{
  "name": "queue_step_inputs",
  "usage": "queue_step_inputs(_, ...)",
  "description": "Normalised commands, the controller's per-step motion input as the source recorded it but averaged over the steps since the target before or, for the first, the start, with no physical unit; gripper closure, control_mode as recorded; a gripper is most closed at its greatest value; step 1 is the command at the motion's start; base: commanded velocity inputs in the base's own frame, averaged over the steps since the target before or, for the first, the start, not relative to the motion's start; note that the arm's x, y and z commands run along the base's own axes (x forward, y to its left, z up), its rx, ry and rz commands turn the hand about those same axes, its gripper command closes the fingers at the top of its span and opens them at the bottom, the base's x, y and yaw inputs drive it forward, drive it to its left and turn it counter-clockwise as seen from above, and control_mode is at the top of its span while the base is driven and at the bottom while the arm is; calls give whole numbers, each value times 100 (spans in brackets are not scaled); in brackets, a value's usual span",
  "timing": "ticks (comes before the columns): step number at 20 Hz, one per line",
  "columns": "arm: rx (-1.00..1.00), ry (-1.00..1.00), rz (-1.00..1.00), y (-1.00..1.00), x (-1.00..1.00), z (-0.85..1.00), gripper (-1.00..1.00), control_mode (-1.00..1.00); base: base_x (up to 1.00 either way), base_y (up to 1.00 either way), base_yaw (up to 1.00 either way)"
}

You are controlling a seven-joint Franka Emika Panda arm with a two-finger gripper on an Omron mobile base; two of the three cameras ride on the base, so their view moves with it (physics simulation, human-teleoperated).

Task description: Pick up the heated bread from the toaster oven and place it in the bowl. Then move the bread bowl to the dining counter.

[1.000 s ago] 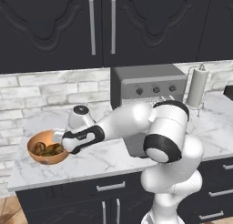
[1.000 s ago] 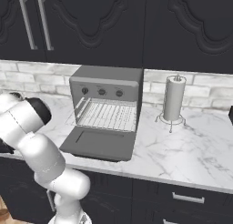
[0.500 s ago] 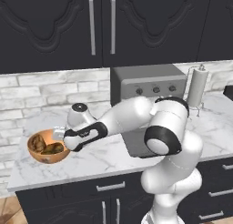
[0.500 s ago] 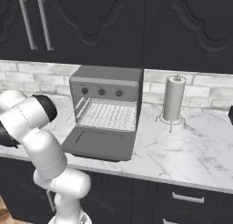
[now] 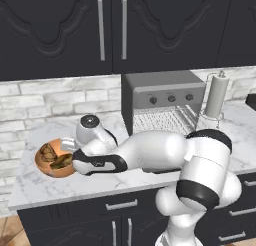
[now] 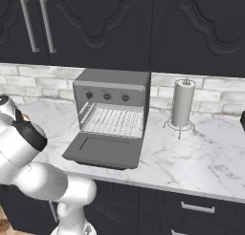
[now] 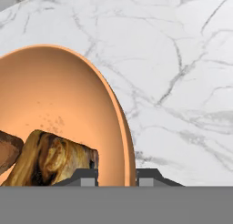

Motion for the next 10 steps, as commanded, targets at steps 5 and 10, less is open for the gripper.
queue_step_inputs(5,2,-20,-21,-50,-57,60,100,-100,0,0,0)
queue_step_inputs(10,3,-9,-21,-48,-49,91,100,-100,0,0,0)
